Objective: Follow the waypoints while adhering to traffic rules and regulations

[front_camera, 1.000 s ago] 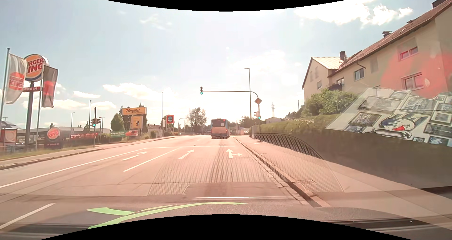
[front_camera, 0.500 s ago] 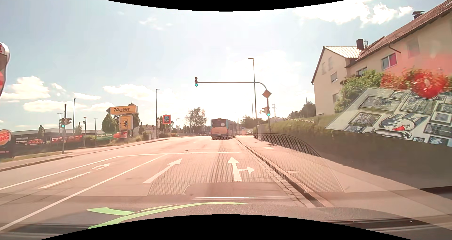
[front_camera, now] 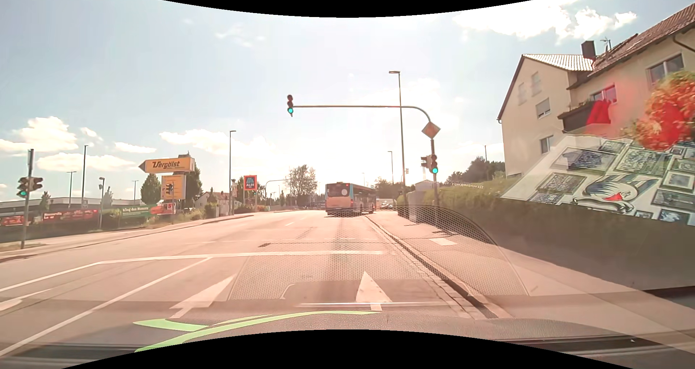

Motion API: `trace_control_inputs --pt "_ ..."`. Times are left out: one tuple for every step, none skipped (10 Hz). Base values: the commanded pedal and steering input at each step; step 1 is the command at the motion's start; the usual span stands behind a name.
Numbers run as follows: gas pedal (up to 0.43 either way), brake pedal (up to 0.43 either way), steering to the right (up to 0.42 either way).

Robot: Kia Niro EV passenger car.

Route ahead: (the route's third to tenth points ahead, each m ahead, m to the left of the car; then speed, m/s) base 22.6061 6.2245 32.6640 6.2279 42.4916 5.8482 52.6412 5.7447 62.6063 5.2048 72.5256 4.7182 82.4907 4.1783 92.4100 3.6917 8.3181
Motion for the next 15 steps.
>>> trace_control_inputs --pt "0.000 0.000 -0.004" --pt "0.000 0.000 -0.002" --pt "0.000 0.000 -0.001" --pt "0.000 0.000 -0.001" --pt "0.000 0.000 -0.001" --pt "0.000 0.000 -0.001" --pt "0.000 0.000 0.000" --pt "0.000 0.000 0.000" --pt "0.000 0.000 0.000" --pt "0.000 0.000 0.000" --pt "0.220 0.000 0.000" --pt "0.268 0.000 0.000" --pt "0.268 0.000 0.000" --pt "0.248 0.000 0.000" --pt "0.079 0.000 0.000"
